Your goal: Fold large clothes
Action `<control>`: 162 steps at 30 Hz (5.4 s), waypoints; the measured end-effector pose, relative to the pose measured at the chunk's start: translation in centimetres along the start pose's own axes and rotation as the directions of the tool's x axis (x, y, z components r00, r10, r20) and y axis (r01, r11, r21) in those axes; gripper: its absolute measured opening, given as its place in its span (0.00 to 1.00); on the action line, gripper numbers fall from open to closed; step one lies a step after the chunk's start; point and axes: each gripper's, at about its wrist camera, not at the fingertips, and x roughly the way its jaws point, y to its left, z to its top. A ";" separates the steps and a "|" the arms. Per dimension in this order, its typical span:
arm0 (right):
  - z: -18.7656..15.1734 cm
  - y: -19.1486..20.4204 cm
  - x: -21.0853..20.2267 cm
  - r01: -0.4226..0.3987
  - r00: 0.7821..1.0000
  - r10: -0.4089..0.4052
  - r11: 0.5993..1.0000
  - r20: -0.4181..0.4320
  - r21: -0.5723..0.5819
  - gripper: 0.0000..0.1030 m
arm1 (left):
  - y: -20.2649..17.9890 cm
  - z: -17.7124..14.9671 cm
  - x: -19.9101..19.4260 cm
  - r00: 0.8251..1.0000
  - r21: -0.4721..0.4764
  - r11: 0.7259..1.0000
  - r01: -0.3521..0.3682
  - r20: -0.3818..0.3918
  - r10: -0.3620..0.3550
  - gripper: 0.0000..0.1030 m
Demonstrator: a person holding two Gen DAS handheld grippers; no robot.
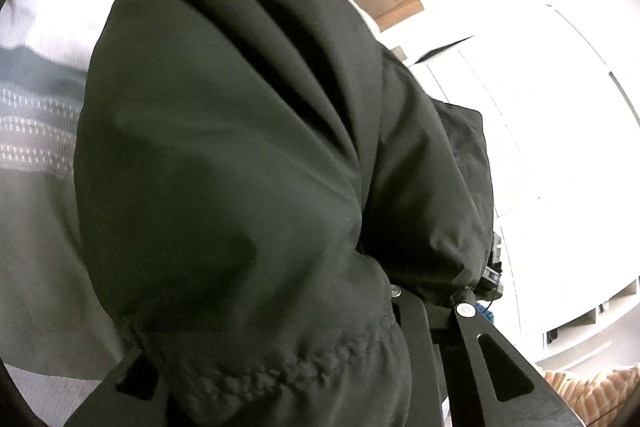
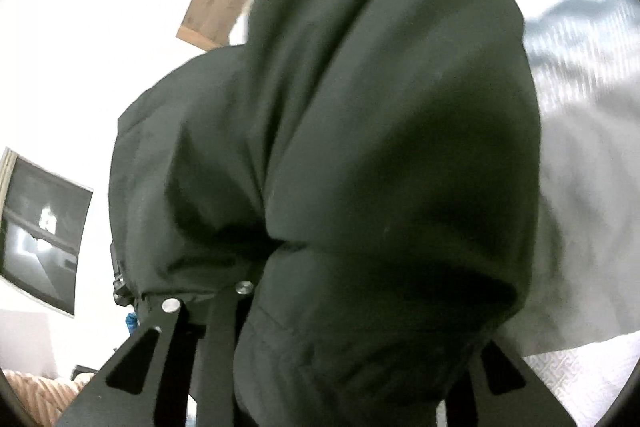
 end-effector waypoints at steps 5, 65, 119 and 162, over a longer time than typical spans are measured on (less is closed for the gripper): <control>-0.3 4.0 -2.9 -0.014 0.998 0.018 0.997 0.056 -0.074 0.22 | -3.7 -2.2 -1.9 1.000 0.053 0.999 0.000 0.028 -0.002 0.19; -12.4 16.4 -17.1 0.514 0.853 -0.498 0.853 0.153 -0.092 0.78 | -12.4 -10.7 -16.6 0.688 0.050 0.702 -0.711 0.256 0.679 0.96; -8.1 16.1 3.5 0.552 0.834 -0.499 0.775 0.237 -0.307 0.78 | -6.2 -2.4 5.0 0.683 0.262 0.633 -0.729 0.210 0.700 1.00; -2.9 14.1 4.3 0.568 0.823 -0.526 0.775 0.214 -0.279 0.79 | -2.6 1.2 2.7 0.646 0.149 0.628 -0.763 0.188 0.740 1.00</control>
